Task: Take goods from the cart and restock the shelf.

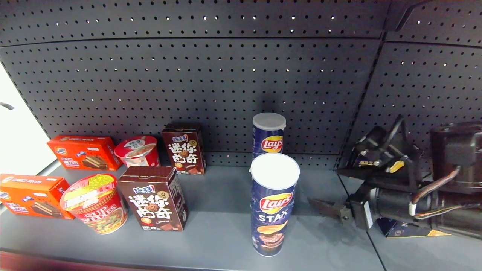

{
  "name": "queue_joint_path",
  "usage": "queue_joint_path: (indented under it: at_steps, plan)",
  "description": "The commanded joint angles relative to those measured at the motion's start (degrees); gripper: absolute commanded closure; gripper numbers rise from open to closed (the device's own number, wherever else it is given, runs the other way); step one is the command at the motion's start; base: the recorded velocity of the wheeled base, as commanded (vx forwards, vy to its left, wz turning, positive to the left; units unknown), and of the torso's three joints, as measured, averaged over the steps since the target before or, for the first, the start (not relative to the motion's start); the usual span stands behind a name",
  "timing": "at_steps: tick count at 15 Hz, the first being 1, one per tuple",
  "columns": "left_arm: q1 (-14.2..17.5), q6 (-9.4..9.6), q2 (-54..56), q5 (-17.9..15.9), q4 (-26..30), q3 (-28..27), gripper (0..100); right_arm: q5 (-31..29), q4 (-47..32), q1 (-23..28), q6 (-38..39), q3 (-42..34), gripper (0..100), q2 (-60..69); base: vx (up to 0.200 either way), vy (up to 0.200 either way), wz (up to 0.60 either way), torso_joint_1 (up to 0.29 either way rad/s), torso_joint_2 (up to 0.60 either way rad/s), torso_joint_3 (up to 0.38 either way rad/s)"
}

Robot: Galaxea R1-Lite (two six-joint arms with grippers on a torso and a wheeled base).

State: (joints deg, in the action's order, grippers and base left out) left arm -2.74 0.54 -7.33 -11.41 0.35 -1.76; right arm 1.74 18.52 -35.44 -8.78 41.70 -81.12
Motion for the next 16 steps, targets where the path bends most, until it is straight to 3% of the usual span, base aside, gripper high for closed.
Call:
queue_joint_path:
  at_steps: [1, 3, 4, 5, 8, 9, 13, 15, 16]
  plan:
    - [-0.1, -0.01, 0.0, 0.0, 0.0, 0.0, 0, -1.0, -0.1, 7.2, -0.1, -1.8, 0, 10.1, 0.000, 0.000, 0.00, 0.000, 0.00, 0.000]
    - [-0.2, -0.10, 0.1, 0.0, 0.0, 0.0, 0, -0.8, -0.5, 18.8, -0.4, -6.8, 0, 19.9, 0.000, 0.000, 0.00, 0.000, 0.00, 0.000]
    - [-0.2, -0.01, 0.1, 0.0, 0.0, 0.0, 0, -0.6, -0.5, 21.4, -0.4, -8.1, 0, 21.8, 0.000, 0.000, 0.00, 0.000, 0.00, 0.000]
    - [-0.2, -0.01, 0.1, 0.0, 0.0, 0.0, 0, -0.1, -0.6, 28.1, -0.5, -13.3, 0, 28.1, 0.000, 0.000, 0.00, 0.000, 0.00, 0.000]
    - [-0.2, -0.01, 0.1, -0.1, 0.0, 0.0, 0, 1.2, -0.7, 36.8, -1.9, -22.0, 0, 39.4, 0.000, 0.000, 0.00, 0.000, 0.00, 0.000]
    - [-0.3, -0.01, 0.0, -0.1, 0.0, 0.0, 0, 1.6, -0.7, 39.0, -1.9, -23.6, 0, 42.5, 0.000, 0.000, 0.00, 0.000, 0.00, 0.000]
    - [-0.3, -0.01, 0.0, -0.2, 0.0, 0.0, 0, 1.3, -0.9, 39.3, -1.9, -30.9, 0, 53.2, 0.000, 0.000, 0.00, 0.000, 0.00, 0.000]
    - [-0.2, -0.01, 0.0, -0.1, 0.0, 0.0, 0, 1.5, -3.8, 41.1, -2.1, -36.3, 0, 61.8, 0.000, 0.000, 0.00, 0.000, 0.00, 0.000]
    - [-0.2, -0.01, 0.0, -0.1, 0.0, 0.0, 0, 1.6, -10.0, 41.6, -2.9, -37.2, 0, 67.8, 0.000, 0.000, 0.00, 0.000, 0.00, 0.000]
